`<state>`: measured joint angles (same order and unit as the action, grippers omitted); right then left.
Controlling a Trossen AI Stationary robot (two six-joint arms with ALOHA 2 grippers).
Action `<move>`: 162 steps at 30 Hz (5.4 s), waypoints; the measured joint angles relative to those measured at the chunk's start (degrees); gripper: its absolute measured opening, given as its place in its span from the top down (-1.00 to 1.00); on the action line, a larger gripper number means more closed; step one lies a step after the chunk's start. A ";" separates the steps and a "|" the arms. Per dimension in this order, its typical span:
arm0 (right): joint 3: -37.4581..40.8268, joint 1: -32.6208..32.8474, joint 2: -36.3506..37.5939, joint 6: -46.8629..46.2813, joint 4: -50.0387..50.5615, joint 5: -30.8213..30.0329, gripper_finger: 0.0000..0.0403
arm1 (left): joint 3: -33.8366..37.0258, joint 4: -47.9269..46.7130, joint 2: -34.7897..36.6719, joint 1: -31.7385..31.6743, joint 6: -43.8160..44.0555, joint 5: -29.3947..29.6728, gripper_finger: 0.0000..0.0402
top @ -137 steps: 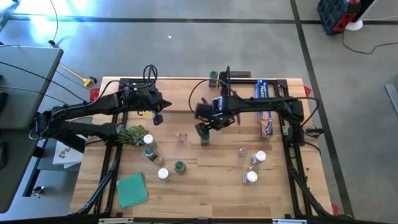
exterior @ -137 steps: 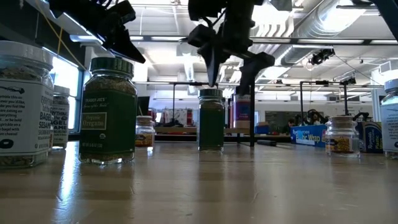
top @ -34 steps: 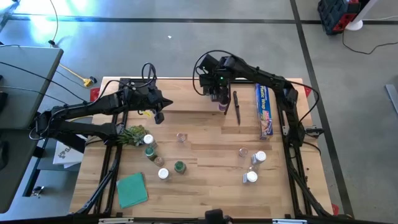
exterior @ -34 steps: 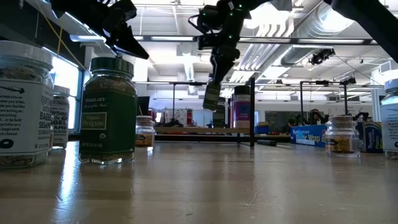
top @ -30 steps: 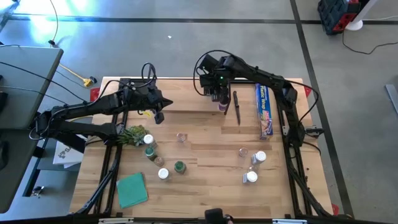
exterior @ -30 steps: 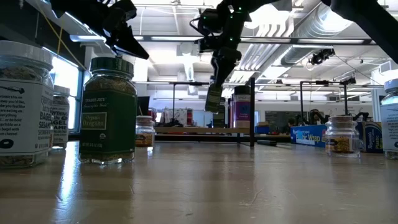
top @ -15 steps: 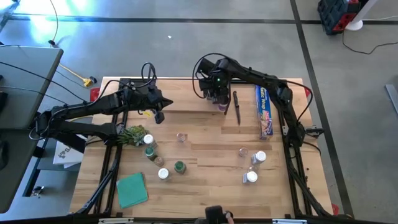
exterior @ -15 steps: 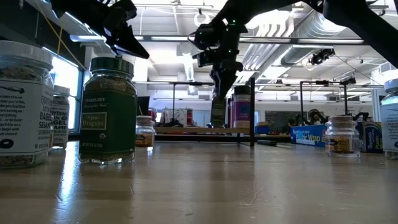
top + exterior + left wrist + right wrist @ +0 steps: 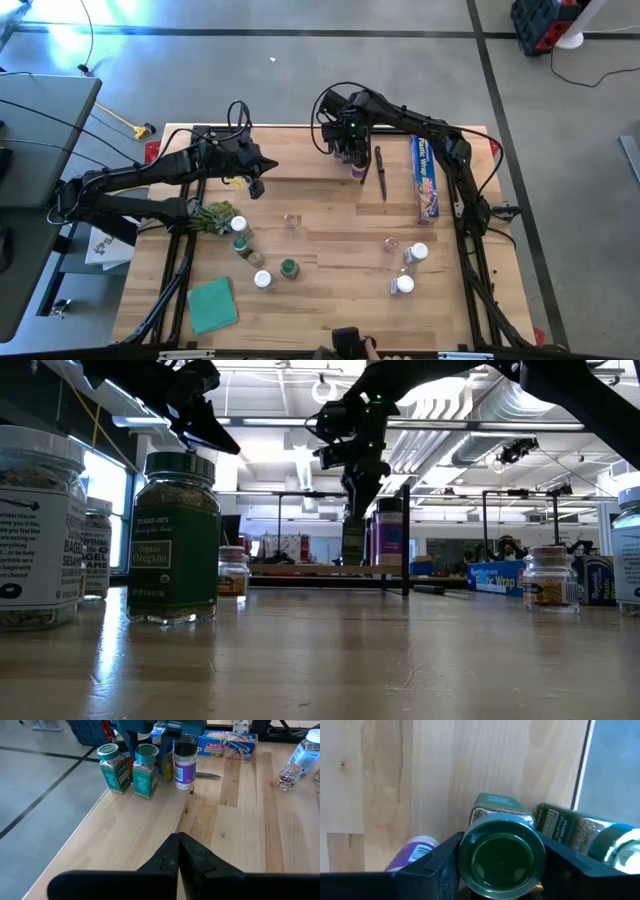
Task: Shelf spices
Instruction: Put the green seasoning bottle on the shelf aligned with the other green seasoning bottle, then put the green seasoning bottle on the shelf aligned with the other green seasoning bottles
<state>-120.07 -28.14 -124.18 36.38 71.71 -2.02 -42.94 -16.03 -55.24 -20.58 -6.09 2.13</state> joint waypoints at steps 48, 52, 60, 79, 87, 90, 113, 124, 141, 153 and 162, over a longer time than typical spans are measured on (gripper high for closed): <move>-8.45 0.45 0.13 -9.91 2.89 5.09 0.38 | 0.00 -0.55 0.02 -0.02 0.91 -0.02 1.00; -7.26 0.11 0.09 -10.90 1.73 5.02 0.86 | 0.00 -0.59 0.02 -0.01 1.07 -0.02 1.00; -7.21 -0.71 0.09 -12.51 1.41 4.95 0.91 | 0.00 -0.57 0.02 0.00 1.38 -0.02 1.00; -7.25 -1.54 -1.83 -13.25 3.93 3.57 1.00 | 0.00 -0.93 0.02 0.00 1.42 -0.02 1.00; -7.26 -2.19 -1.86 -11.14 4.16 0.51 1.00 | 0.00 -0.83 0.02 0.00 1.42 -0.02 1.00; -7.26 -2.25 -1.88 -10.49 4.14 0.44 1.00 | 0.00 -0.85 0.02 0.00 1.42 -0.02 1.00; -7.23 -2.27 -1.99 -0.33 3.49 -1.37 1.00 | 0.00 -0.85 0.02 -0.02 1.42 -0.02 1.00; -7.17 -2.27 -2.03 0.09 3.00 -3.95 1.00 | 0.00 -0.87 0.02 0.00 1.42 -0.02 1.00; -8.63 -2.27 -2.17 -3.03 3.35 -3.85 1.00 | 0.00 -0.87 0.02 -0.02 1.44 -0.03 1.00; -14.08 -1.66 -0.26 -5.23 8.08 -3.76 1.00 | 0.00 -1.17 0.02 -0.02 2.26 -0.39 1.00; -14.05 5.67 6.14 -7.83 13.80 17.32 1.00 | 0.02 -7.82 3.72 5.48 -7.31 -3.39 1.00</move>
<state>-134.13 -22.47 -118.04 28.55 85.52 15.29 -42.92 -23.86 -51.53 -15.10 -13.40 -1.26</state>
